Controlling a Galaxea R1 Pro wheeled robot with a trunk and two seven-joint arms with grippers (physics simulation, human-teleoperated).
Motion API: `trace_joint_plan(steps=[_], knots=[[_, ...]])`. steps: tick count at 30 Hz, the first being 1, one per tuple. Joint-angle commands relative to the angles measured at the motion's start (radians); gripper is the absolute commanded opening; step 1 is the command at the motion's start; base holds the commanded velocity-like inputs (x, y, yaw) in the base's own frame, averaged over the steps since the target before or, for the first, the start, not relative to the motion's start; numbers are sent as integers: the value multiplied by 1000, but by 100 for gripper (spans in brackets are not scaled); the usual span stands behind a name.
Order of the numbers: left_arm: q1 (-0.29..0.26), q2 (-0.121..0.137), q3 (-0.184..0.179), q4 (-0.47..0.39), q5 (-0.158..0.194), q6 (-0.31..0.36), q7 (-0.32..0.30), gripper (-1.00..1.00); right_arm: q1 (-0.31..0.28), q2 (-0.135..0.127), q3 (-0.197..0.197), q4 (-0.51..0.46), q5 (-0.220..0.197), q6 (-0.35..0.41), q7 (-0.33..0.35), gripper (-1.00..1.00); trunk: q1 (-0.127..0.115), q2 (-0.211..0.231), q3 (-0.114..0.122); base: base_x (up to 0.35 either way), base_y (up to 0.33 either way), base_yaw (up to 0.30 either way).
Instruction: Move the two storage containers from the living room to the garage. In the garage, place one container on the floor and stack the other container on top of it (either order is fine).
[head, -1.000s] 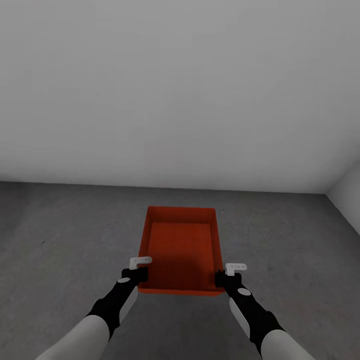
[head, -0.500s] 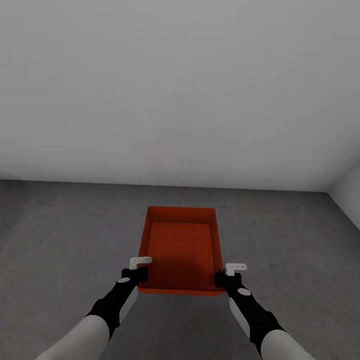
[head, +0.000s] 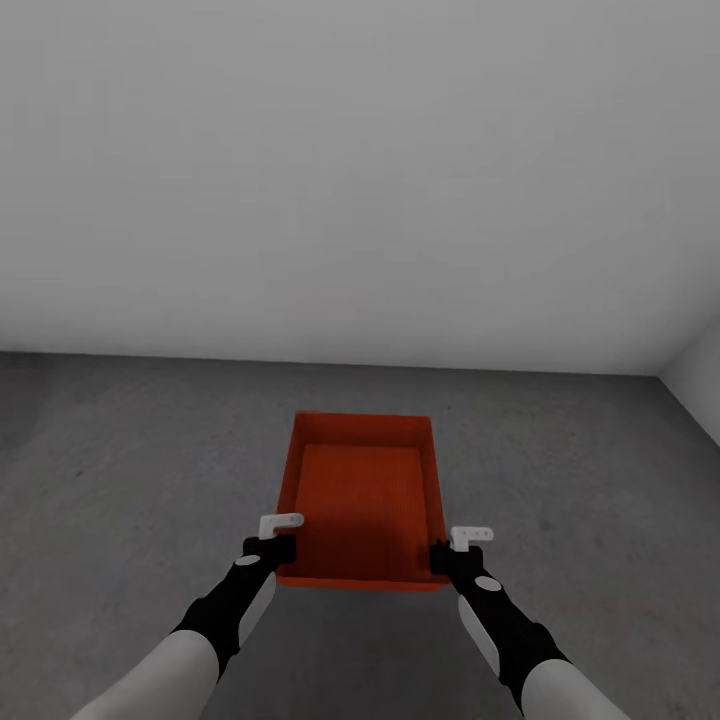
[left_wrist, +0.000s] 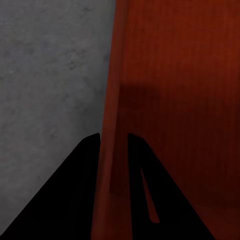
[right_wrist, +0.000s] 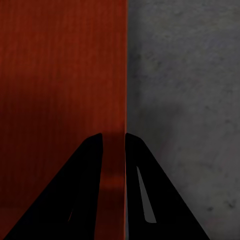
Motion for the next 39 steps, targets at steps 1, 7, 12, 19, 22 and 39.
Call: trace_joint_plan(steps=[1, 7, 12, 19, 22, 39], knots=[[0, 1, -1, 0, 24, 5, 11, -100, 0, -2, 3, -3, 1, -30, -27, -100, 4, -8, -5, 0, 0, 0], [0, 1, -1, 0, 24, 5, 11, -100, 0, -3, 2, -3, 7, -32, -27, -100, 27, -50, -28, 0, 0, 0], [0, 1, -1, 0, 24, 5, 11, -100, 0, -3, 3, -3, 5, -31, -27, -100, 46, -85, -44, 0, 0, 0], [0, 1, -1, 0, 24, 5, 11, -100, -1, -3, 3, -3, 4, -30, -28, -100, 73, -134, -65, 0, 0, 0], [0, 1, -1, 0, 24, 5, 11, -100, 0, -3, 3, -3, 4, -29, -28, -100, 84, -155, -75, 0, 0, 0], [0, 1, -1, 0, 24, 5, 11, -100, 0, -3, 3, -3, 6, -31, -28, -100, 149, -274, -128, 0, 0, 0]])
